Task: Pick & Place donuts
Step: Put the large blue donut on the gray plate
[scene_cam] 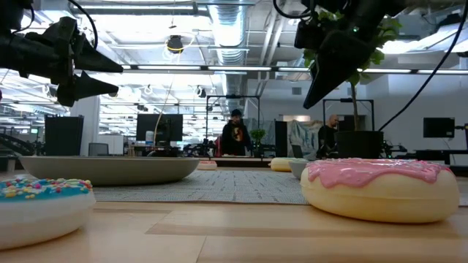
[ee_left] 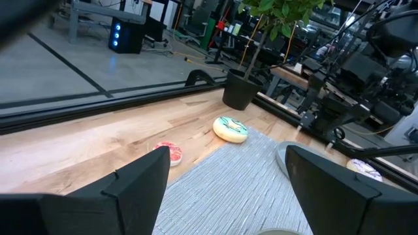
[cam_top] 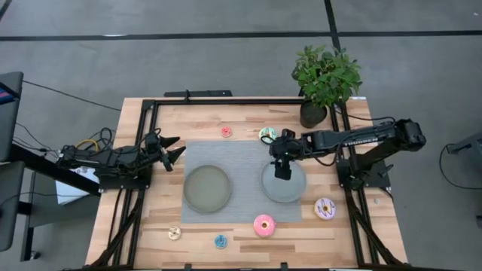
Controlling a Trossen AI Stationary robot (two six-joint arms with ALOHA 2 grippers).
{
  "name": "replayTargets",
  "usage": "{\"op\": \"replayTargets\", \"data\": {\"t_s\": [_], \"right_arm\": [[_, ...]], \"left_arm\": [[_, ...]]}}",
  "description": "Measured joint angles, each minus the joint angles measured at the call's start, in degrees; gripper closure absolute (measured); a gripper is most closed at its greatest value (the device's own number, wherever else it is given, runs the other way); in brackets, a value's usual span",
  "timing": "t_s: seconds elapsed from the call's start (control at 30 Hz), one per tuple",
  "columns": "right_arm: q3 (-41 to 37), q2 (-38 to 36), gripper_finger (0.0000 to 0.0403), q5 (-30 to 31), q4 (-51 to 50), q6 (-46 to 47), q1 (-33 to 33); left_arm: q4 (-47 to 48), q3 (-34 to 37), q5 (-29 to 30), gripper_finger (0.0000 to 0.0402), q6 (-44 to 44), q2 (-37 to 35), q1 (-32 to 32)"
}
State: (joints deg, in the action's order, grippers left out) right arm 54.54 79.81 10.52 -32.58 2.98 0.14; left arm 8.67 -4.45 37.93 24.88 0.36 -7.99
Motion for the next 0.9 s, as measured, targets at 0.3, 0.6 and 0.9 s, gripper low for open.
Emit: {"op": "replayTargets", "data": {"t_s": [0.3,0.6,0.9], "right_arm": [[0.0,0.0,0.0072,0.2,0.0,-0.5,-2.4],[0.0,0.0,0.0016,1.7,0.1,-0.5,-4.0],[0.0,0.0,0.0047,1.5,1.0,-0.5,-3.9]], "left_arm": [[0.0,0.0,0.0,0.0104,0.0,0.0,0.0],[0.0,0.0,0.0,0.0104,0.0,0.0,0.0],[0.0,0.0,0.0,0.0104,-0.1,0.0,0.0]]}}
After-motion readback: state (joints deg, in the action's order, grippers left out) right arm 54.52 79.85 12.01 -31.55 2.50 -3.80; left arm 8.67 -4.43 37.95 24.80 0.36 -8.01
